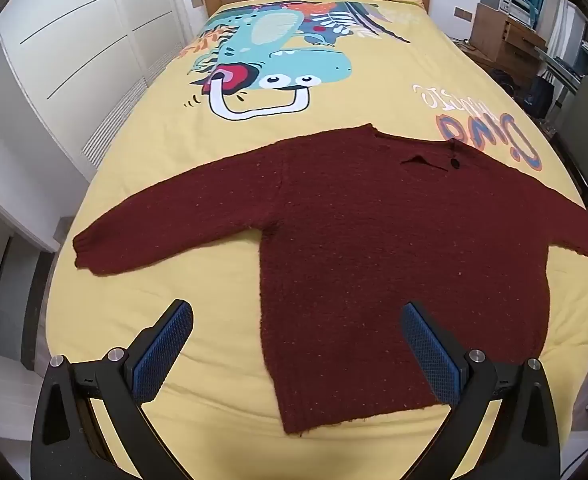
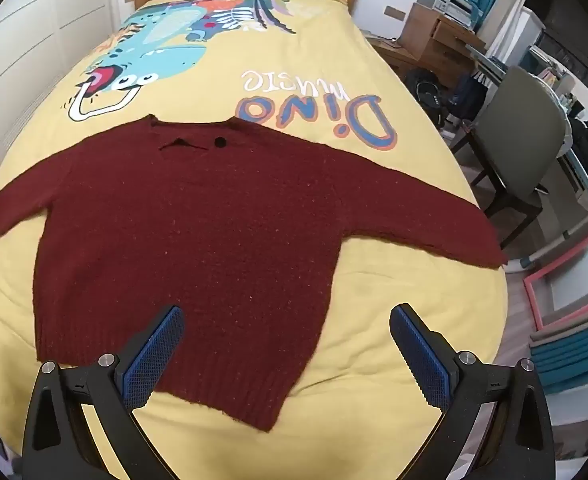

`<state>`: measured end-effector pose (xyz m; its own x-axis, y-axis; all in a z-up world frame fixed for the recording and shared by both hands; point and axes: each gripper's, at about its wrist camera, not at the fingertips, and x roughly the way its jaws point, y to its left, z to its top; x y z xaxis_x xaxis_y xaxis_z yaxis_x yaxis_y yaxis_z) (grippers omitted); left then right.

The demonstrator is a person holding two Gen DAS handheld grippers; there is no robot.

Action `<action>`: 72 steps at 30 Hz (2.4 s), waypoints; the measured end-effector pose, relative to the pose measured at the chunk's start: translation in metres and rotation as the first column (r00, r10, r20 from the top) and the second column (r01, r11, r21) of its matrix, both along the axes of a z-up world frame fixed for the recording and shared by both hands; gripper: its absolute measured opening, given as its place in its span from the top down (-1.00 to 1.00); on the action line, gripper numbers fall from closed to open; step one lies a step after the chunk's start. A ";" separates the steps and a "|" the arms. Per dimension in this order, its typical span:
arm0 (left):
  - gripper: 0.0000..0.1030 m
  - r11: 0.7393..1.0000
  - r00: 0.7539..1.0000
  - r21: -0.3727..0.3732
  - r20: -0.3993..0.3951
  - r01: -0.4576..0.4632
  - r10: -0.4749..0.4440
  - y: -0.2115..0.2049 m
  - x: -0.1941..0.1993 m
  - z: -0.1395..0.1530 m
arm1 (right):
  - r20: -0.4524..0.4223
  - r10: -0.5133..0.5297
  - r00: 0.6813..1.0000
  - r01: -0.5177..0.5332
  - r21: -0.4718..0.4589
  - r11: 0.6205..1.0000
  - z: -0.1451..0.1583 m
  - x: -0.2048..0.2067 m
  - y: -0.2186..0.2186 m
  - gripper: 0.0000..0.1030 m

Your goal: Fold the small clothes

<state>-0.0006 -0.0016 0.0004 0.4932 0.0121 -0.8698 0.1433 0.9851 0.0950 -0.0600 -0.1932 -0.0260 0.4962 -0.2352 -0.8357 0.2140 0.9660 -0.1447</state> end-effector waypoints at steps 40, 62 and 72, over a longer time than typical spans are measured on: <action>-0.98 1.000 0.999 0.010 -0.035 -0.008 0.008 0.014 0.001 -0.011 | -0.020 -0.002 1.000 0.002 -0.032 0.999 0.001 0.001 -0.002 -0.99; -0.98 1.000 0.999 0.010 -0.052 0.013 -0.012 0.010 0.005 -0.014 | -0.026 -0.001 1.000 0.000 -0.036 0.999 0.003 -0.002 -0.002 -0.99; -0.98 1.000 0.998 0.014 -0.056 0.024 -0.023 0.008 0.005 -0.017 | -0.037 0.005 0.999 -0.007 -0.039 0.999 0.000 -0.001 0.000 -0.99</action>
